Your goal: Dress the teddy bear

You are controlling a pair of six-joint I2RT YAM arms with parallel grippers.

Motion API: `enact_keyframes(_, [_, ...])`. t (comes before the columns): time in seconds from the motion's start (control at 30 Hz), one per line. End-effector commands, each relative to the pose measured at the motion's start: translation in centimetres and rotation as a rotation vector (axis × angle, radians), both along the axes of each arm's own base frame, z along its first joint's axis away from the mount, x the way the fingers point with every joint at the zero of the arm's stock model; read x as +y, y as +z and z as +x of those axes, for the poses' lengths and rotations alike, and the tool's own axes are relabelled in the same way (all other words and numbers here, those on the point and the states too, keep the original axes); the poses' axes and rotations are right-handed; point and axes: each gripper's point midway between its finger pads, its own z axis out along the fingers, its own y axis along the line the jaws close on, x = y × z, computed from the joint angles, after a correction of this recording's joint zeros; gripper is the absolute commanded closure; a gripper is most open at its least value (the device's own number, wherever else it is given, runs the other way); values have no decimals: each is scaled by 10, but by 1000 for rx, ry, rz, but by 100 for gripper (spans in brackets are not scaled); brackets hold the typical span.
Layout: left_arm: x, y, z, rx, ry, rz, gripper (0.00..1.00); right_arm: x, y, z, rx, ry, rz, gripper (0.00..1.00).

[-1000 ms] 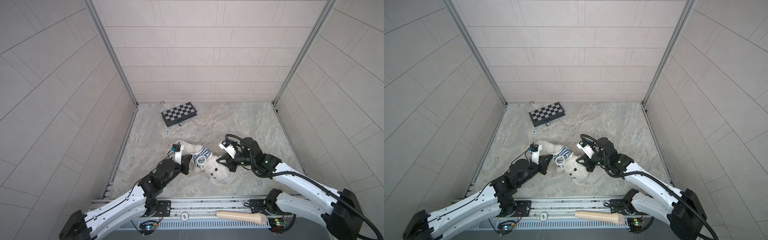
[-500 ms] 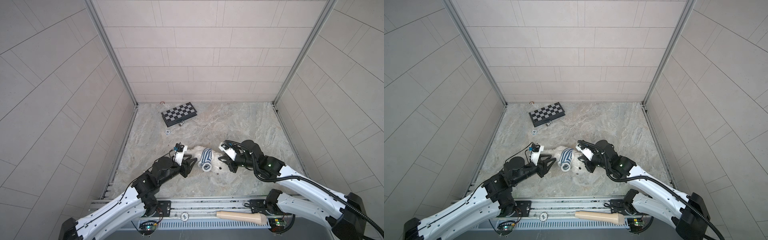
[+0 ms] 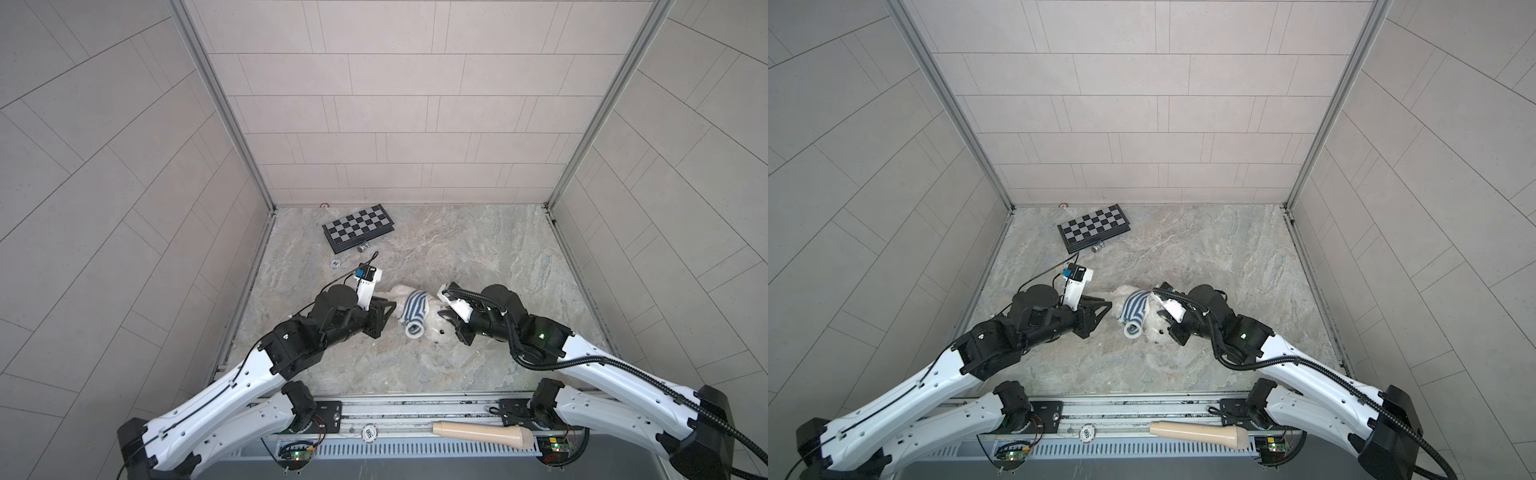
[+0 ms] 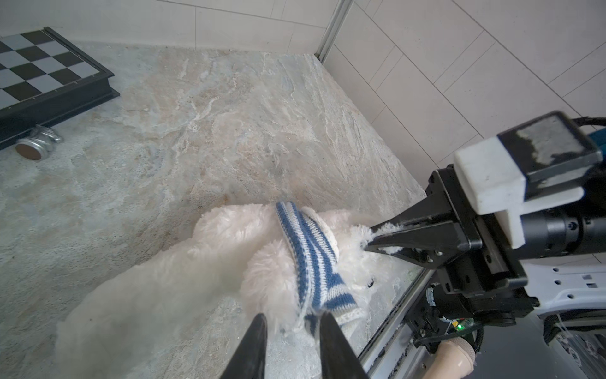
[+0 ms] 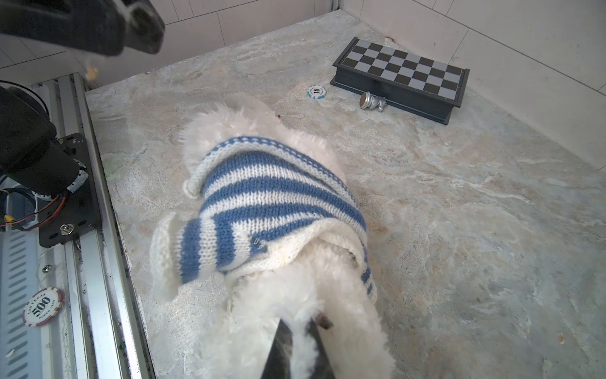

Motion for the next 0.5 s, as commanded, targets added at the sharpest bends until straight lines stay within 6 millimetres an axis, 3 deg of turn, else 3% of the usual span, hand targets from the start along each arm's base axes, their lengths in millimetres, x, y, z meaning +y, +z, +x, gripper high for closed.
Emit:
enact_keyframes(0.0, [-9, -4, -6, 64, -34, 51, 66, 5, 29, 6, -97, -1, 45, 100])
enact_keyframes(0.33, [-36, -27, 0, 107, -74, 252, 69, 3, 27, -1, -111, -1, 46, 100])
enact_keyframes(0.47, [-42, -27, 1, 102, -75, 243, 70, 2, 24, -3, -107, 2, 42, 100])
